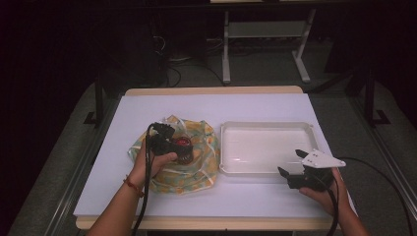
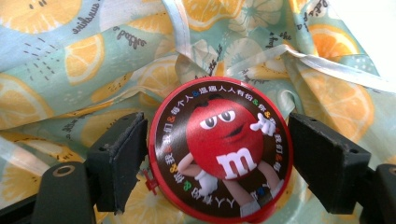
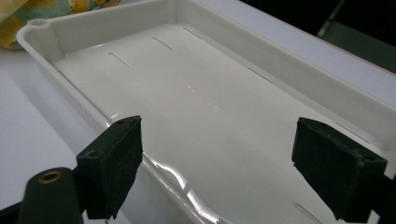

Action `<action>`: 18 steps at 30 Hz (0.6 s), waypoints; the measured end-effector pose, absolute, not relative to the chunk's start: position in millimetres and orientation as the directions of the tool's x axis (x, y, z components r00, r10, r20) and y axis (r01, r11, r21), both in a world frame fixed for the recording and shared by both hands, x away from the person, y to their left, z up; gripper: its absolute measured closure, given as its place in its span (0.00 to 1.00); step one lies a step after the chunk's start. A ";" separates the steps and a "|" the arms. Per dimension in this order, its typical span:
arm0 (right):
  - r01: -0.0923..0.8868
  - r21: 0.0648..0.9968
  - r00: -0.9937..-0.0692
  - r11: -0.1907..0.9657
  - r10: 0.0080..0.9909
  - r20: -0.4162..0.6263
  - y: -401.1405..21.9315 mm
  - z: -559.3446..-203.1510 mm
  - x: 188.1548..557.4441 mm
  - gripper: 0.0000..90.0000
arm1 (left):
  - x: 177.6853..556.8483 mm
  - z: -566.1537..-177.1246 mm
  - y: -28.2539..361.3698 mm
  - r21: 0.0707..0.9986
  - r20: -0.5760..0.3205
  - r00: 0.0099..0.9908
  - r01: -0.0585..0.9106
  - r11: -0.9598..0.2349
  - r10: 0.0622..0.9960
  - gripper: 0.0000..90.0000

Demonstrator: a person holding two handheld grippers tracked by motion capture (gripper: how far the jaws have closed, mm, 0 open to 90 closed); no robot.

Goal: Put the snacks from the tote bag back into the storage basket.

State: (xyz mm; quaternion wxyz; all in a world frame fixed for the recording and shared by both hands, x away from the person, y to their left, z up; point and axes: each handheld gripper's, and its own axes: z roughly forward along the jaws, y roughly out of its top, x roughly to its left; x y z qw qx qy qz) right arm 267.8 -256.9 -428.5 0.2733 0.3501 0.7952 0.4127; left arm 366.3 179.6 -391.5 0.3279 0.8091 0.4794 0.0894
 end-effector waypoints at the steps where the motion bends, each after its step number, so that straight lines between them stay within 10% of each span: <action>1: 0.332 0.847 -0.606 0.415 0.782 -0.146 -256.9 -428.6 267.9 0.17 | 367.6 -392.4 177.9 0.612 -0.169 0.521 0.721 -0.325 0.837 0.24; 18: 0.335 0.844 -0.609 0.418 0.780 -0.145 -256.2 -430.3 268.7 0.17 | 377.7 -403.0 165.1 0.544 -0.139 0.496 0.762 -0.352 0.857 0.23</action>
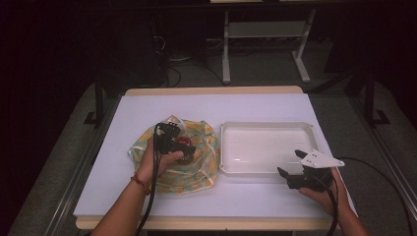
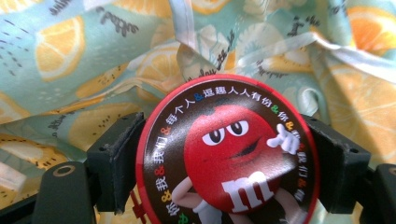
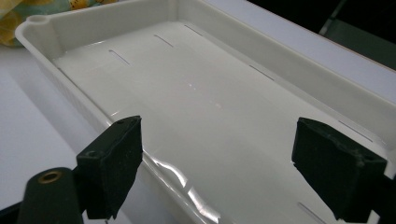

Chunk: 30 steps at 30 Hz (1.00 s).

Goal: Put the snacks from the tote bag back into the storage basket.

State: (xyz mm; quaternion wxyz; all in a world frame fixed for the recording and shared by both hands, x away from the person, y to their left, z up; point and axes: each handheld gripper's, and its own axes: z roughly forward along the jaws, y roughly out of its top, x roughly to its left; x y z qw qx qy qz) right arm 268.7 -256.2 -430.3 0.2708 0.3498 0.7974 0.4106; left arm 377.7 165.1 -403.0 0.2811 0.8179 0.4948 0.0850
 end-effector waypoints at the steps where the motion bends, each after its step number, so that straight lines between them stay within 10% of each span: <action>1: 0.338 0.844 -0.607 0.417 0.781 -0.143 -256.2 -430.5 268.9 0.17 | 377.7 -403.0 165.1 0.544 -0.139 0.496 0.762 -0.352 0.857 0.23; 30: 0.341 0.837 -0.609 0.427 0.779 -0.149 -255.6 -431.5 268.8 0.17 | 380.1 -405.0 156.3 0.506 -0.057 0.525 0.748 -0.428 0.849 0.27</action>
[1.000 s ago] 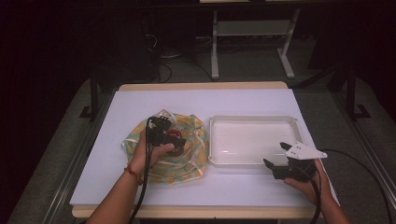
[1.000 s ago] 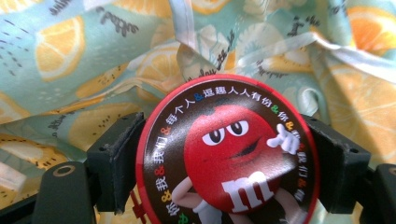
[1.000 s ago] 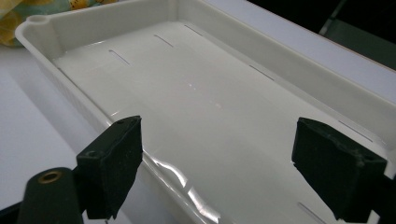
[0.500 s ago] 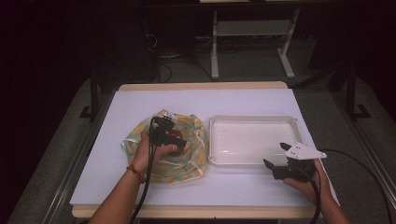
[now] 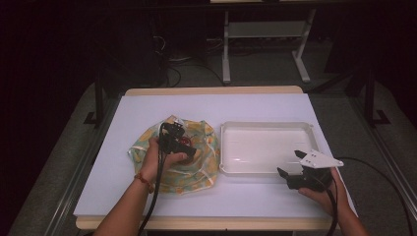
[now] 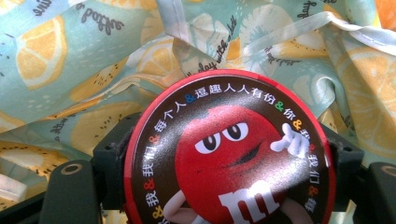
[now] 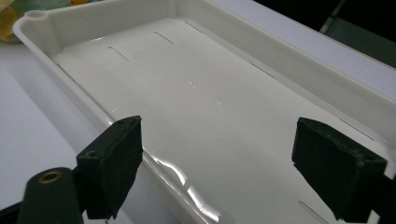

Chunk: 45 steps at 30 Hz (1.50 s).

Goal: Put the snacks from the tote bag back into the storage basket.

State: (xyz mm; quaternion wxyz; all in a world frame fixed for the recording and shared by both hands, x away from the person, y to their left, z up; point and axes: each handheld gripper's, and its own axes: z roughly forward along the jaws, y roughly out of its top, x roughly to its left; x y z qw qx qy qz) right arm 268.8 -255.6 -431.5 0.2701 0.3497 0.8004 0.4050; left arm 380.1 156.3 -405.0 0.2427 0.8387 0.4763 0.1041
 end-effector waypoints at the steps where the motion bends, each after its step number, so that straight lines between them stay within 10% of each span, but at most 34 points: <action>1: 0.341 0.837 -0.609 0.428 0.779 -0.150 -255.5 -431.5 268.7 0.17 | 379.9 -404.8 156.2 0.506 -0.055 0.525 0.748 -0.429 0.849 0.27; 45: 0.338 0.839 -0.610 0.427 0.778 -0.150 -257.0 -430.7 269.0 0.17 | 376.5 -364.3 165.2 0.531 -0.061 0.499 0.750 -0.395 0.865 0.28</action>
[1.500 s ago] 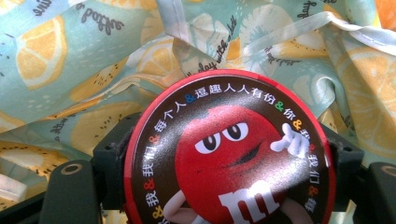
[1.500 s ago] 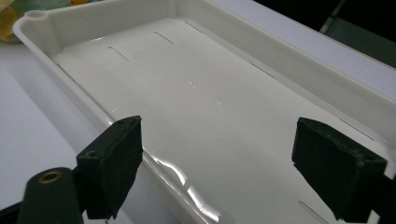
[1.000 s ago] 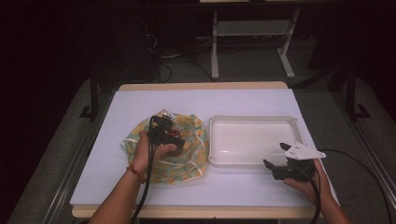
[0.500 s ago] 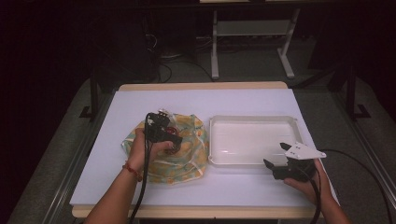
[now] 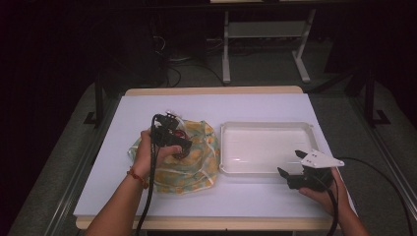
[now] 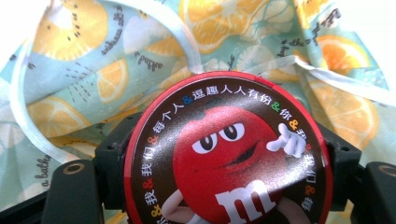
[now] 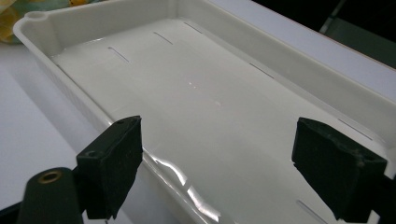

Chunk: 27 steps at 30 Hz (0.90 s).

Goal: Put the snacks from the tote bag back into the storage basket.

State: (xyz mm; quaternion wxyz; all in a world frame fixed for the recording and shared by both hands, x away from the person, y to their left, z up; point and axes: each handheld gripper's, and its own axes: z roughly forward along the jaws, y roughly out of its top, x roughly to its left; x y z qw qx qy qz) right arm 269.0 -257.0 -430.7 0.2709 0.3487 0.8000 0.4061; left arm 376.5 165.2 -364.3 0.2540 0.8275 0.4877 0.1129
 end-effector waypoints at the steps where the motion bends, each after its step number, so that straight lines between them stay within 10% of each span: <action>1: 0.337 0.839 -0.610 0.426 0.778 -0.150 -256.9 -430.7 269.1 0.17 | 376.2 -362.4 164.6 0.531 -0.058 0.500 0.748 -0.397 0.864 0.28; 27: 0.338 0.844 -0.604 0.417 0.783 -0.145 -258.0 -429.4 268.6 0.17 | 378.8 -329.6 146.7 0.553 -0.025 0.541 0.709 -0.439 0.841 0.28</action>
